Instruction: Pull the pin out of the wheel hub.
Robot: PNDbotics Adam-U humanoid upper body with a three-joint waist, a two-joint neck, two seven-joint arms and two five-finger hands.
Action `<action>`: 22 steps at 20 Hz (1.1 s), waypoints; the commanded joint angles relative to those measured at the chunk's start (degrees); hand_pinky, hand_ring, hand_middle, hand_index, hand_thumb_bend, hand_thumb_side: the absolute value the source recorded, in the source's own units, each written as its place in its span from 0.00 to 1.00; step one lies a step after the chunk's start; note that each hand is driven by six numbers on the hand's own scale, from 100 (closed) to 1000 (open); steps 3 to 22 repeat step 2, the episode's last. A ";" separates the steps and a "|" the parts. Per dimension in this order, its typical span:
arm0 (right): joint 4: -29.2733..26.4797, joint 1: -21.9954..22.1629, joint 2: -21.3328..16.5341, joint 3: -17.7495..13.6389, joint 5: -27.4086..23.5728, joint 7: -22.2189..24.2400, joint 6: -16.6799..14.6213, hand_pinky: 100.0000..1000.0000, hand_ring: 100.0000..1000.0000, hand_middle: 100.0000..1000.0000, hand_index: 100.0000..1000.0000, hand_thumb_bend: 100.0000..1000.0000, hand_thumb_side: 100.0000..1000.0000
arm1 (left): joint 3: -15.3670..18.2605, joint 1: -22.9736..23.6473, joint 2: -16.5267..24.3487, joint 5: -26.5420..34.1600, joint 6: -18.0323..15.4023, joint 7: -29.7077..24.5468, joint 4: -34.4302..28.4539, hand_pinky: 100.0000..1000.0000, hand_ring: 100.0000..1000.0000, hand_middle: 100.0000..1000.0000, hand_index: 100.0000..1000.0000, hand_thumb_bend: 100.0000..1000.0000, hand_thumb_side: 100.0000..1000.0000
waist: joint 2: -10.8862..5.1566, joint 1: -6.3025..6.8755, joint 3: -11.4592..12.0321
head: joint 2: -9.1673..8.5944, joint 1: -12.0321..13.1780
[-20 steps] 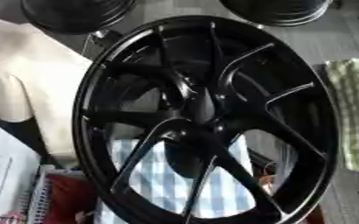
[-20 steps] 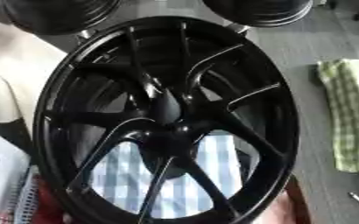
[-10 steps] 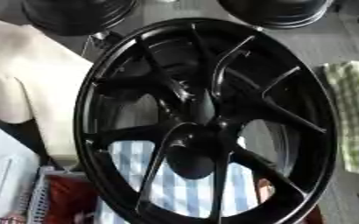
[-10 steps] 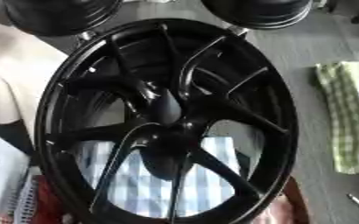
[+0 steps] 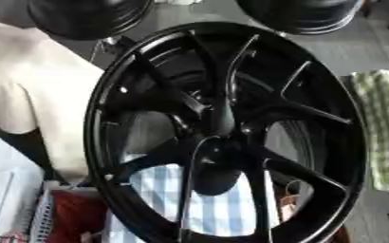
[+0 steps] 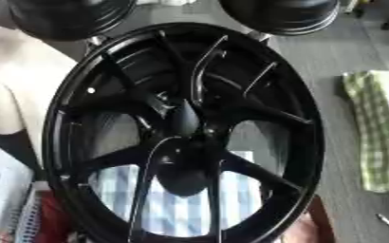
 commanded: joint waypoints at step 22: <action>-6.37 -2.19 0.42 2.25 -6.81 -3.23 2.23 0.86 0.68 0.68 0.71 0.06 0.46 | 0.00 -0.70 1.06 0.26 -0.06 -0.36 -0.93 0.78 0.68 0.62 0.75 0.20 0.70 | -1.55 -0.06 0.31 | -0.55 -0.47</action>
